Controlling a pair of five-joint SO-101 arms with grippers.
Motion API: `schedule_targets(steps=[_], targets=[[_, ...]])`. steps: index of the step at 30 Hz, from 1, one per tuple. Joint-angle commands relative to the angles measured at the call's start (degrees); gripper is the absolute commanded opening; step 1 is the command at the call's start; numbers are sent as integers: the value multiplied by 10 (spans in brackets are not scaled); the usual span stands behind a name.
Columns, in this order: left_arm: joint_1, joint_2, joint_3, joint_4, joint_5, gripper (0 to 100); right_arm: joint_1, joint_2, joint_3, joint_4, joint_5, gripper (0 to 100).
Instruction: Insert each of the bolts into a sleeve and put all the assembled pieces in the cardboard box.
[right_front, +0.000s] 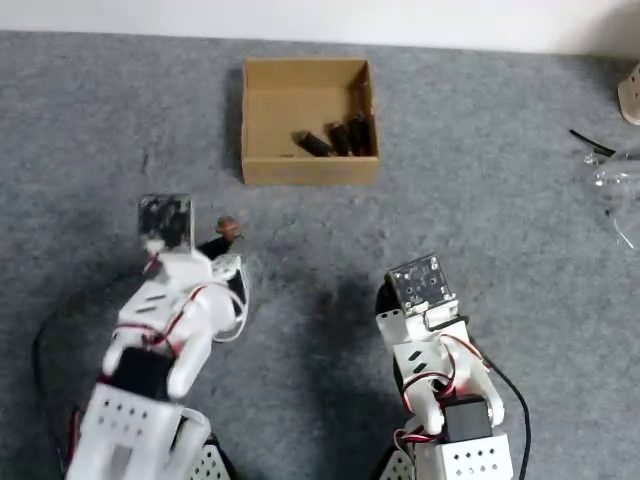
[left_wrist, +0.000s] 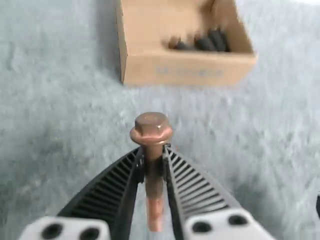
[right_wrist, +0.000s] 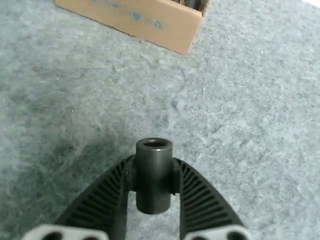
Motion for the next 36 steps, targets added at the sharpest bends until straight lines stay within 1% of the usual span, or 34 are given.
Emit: schedule_targets(steps=[1,3,7,9,18,20,23,25,29,31,36], targets=[[-8,-130,38,-28,-3,4,-15,-7,-7,-36,-26,5],[-8,-174,56,-28,-2,4,-37,-7,-7,-46,-45,5],[-7,-255,83,-28,2,4,-96,-7,-7,-70,-48,5],[-9,-288,90,-28,2,4,-115,-7,-7,-83,-47,5],[-13,-284,60,-45,4,4,-190,-7,-7,-151,-47,5],[-13,-284,38,-45,33,4,-205,-7,-7,-160,-47,5],[-8,-284,17,-47,116,4,-223,-7,-7,-160,-47,5],[-8,-284,19,-69,136,4,-232,-7,-7,-160,-47,5],[-7,-284,46,-135,136,4,-240,-7,-7,-160,-49,5],[11,-284,58,-167,140,4,-240,-7,-7,-158,-50,5],[49,-284,94,-180,139,4,-244,-7,-7,-169,-50,5]])
